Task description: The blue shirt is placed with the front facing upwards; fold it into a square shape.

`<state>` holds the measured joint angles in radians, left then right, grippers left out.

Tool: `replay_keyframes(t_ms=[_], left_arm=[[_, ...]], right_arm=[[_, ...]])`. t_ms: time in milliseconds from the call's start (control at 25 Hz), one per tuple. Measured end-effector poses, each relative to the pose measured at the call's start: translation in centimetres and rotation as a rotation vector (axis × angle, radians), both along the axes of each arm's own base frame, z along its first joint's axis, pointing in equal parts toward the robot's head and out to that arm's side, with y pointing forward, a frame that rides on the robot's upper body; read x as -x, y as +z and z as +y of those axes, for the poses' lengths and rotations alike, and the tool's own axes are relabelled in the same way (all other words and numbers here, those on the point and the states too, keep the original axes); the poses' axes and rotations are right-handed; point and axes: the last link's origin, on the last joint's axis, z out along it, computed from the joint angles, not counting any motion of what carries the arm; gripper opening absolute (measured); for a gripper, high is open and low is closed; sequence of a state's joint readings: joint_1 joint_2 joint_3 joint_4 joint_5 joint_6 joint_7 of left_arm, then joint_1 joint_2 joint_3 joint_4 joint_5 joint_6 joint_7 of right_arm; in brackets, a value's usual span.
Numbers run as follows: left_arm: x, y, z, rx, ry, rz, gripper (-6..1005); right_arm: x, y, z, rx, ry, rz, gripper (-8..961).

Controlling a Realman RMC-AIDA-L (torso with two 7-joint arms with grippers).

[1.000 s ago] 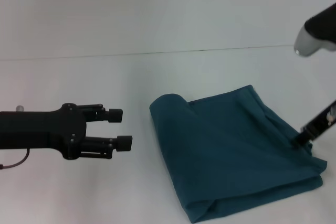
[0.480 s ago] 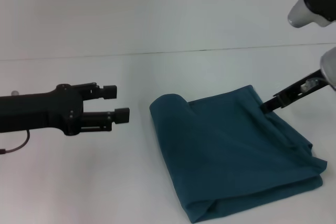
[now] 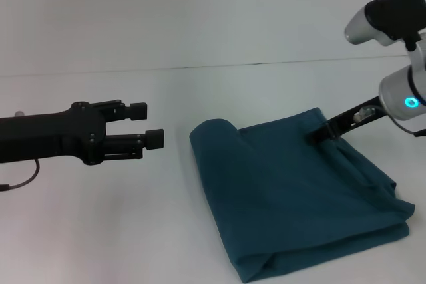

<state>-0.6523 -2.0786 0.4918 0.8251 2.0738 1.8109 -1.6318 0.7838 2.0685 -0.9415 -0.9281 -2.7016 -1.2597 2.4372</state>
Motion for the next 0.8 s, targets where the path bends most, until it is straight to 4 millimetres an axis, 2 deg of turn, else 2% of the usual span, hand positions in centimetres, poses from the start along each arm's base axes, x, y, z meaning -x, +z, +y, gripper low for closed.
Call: replay_keyframes(t_ms=[320, 800], left_arm=[[-0.1, 0.0, 0.1, 0.0, -0.005, 0.003, 823], [0.0, -0.3, -0.1, 0.005, 0.0, -0.004, 822]], right_arm=[[-0.9, -1.1, 0.3, 0.011, -0.003, -0.075, 614], [-2.4, -0.3, 1.1, -0.052, -0.005, -0.198, 614]])
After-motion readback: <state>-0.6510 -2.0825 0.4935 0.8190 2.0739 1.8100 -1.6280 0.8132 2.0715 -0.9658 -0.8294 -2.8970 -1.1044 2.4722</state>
